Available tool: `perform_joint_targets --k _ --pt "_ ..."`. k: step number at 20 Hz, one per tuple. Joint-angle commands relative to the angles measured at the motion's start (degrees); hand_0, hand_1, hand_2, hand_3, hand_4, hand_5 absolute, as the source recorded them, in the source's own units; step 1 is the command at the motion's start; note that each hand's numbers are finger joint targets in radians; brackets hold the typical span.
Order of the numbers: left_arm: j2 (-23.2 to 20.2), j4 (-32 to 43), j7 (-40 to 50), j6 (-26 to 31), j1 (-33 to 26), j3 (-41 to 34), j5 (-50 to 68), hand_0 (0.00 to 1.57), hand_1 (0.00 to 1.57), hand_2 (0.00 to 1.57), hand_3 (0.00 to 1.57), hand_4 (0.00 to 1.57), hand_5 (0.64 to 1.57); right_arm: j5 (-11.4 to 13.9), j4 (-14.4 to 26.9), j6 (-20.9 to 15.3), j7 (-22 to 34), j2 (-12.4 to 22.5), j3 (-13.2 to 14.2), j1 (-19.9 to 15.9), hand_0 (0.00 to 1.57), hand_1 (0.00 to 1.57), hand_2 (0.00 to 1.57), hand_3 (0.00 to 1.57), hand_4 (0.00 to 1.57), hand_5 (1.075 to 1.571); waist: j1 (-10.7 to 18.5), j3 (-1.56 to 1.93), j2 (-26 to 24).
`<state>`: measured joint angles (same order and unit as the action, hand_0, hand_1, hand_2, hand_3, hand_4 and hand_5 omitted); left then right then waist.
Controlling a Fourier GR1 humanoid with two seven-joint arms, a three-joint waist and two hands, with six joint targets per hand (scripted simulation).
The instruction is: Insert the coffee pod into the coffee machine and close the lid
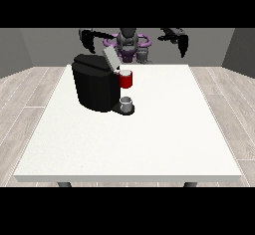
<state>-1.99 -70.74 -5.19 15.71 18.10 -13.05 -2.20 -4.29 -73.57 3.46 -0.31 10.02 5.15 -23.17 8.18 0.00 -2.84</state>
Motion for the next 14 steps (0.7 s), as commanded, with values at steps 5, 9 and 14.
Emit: perform_joint_targets --k 5,9,14 --pt "-1.29 -4.91 1.50 -1.44 -3.92 1.78 1.74 0.00 0.00 0.00 0.00 0.00 1.571 2.38 4.14 -0.76 0.12 -2.31 -1.91 -4.51 0.00 0.00 0.00 0.00 0.00 1.571 -2.48 0.00 2.31" --pt "-1.47 -8.48 0.56 -1.95 -4.75 2.72 2.11 0.00 0.00 0.00 0.00 0.00 1.571 3.69 8.88 0.09 -3.16 0.17 -0.08 -7.73 0.00 0.00 0.00 0.00 0.00 1.571 -1.18 0.00 4.42" --pt "-1.93 -9.40 2.43 -1.92 -2.63 3.32 3.01 0.00 0.00 0.00 0.00 0.00 1.571 4.64 12.40 -0.92 -4.43 -0.48 0.29 -11.59 0.00 0.00 0.00 0.00 0.00 1.571 0.69 0.01 7.47"
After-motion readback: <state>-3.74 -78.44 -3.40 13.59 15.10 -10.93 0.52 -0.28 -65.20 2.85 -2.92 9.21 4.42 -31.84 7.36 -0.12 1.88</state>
